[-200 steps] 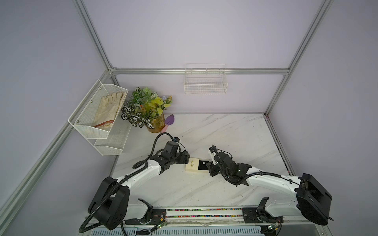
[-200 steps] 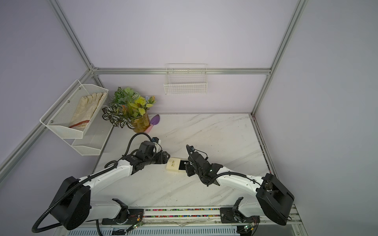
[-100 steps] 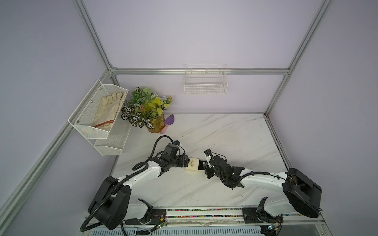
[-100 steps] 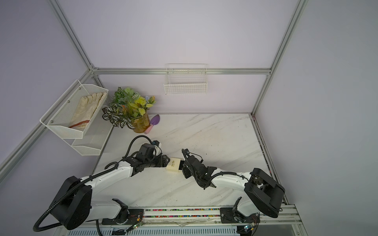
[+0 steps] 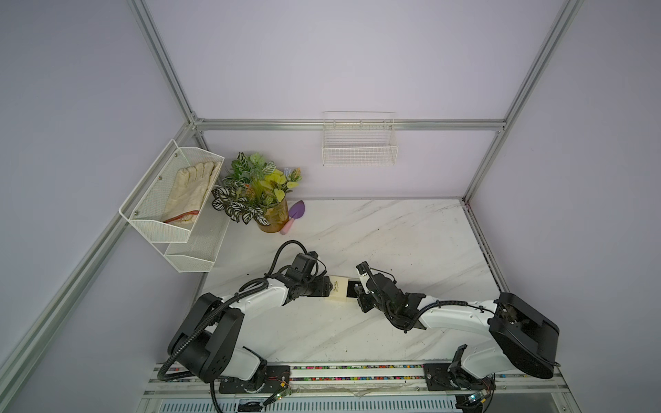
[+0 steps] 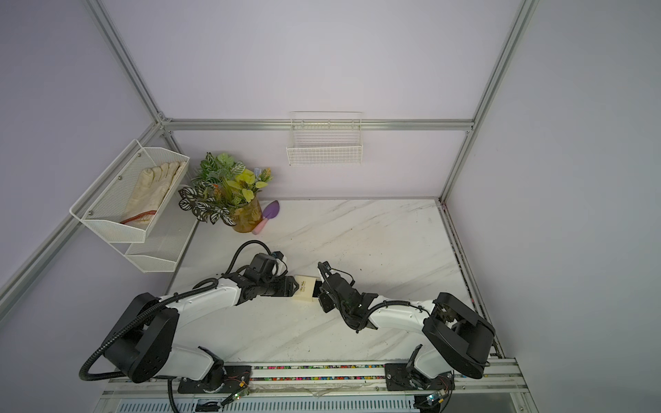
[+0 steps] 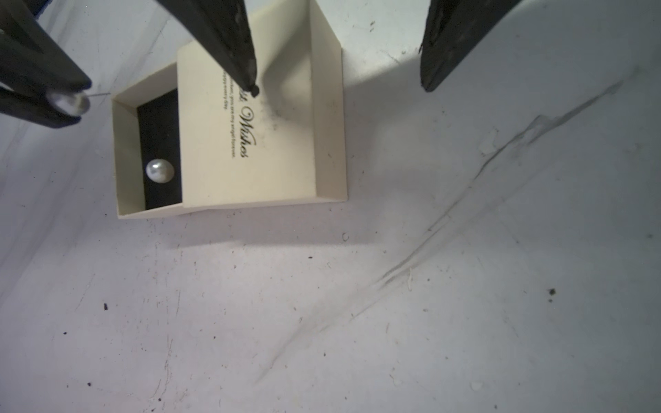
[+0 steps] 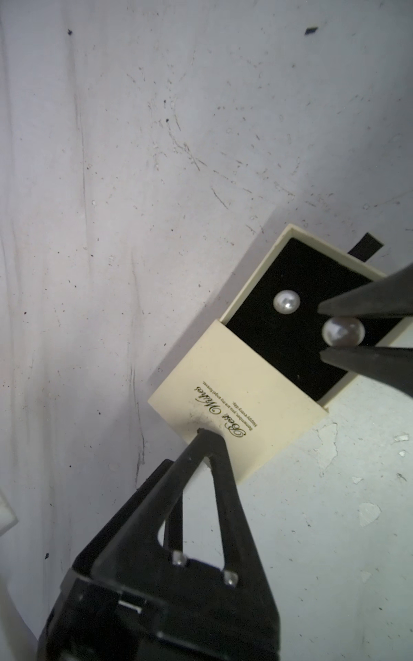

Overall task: Place the earrings into the drawer-style jewelry box
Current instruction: Insert the earring into the inner lining.

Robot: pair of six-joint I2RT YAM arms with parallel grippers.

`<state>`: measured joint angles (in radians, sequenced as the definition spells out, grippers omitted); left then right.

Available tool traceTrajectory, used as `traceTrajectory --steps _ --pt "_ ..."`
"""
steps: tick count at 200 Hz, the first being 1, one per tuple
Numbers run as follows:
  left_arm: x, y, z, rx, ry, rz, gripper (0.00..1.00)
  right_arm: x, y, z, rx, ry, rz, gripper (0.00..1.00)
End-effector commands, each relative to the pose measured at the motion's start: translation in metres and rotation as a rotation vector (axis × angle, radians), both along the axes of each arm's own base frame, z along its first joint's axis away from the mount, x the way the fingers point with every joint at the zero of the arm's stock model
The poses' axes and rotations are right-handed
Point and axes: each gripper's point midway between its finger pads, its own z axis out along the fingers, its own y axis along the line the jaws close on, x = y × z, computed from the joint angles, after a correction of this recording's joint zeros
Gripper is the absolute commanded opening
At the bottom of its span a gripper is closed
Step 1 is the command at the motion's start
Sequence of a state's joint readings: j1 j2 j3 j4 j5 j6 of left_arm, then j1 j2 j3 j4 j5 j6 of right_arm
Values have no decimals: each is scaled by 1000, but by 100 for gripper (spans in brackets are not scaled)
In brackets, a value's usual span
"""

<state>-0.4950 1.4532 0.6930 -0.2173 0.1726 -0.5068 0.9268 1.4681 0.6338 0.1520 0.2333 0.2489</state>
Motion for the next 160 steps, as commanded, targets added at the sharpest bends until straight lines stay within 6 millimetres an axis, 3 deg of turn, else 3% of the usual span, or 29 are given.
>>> traceTrajectory --steps 1,160 --pt "1 -3 -4 -7 -9 -17 71 2 2 -2 -8 -21 -3 5" --pt "2 -2 -7 4 -9 -13 70 5 10 -16 -37 4 17 3"
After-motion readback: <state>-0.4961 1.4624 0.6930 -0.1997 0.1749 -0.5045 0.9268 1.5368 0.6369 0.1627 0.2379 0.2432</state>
